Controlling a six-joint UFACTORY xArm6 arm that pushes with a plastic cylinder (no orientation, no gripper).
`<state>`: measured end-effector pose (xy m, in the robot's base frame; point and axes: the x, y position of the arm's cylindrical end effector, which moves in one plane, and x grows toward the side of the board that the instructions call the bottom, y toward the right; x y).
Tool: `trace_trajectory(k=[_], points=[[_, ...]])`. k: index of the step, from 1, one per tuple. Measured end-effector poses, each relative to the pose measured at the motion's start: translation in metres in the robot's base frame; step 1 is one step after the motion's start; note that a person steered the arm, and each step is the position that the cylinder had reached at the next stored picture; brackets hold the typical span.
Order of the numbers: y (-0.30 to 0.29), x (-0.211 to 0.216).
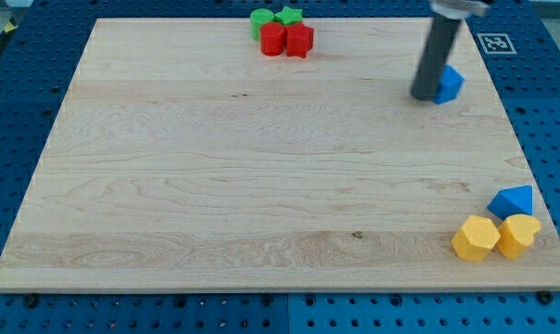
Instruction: Slide the cube above the triangle
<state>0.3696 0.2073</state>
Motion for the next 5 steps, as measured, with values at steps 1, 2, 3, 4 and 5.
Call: trace_trajectory(k=[1,2,3,4,5], points=[[-0.024,-0.003],[-0.065,-0.022],[-0.07,-0.068],[-0.033,-0.089],[0.028,-0.076]])
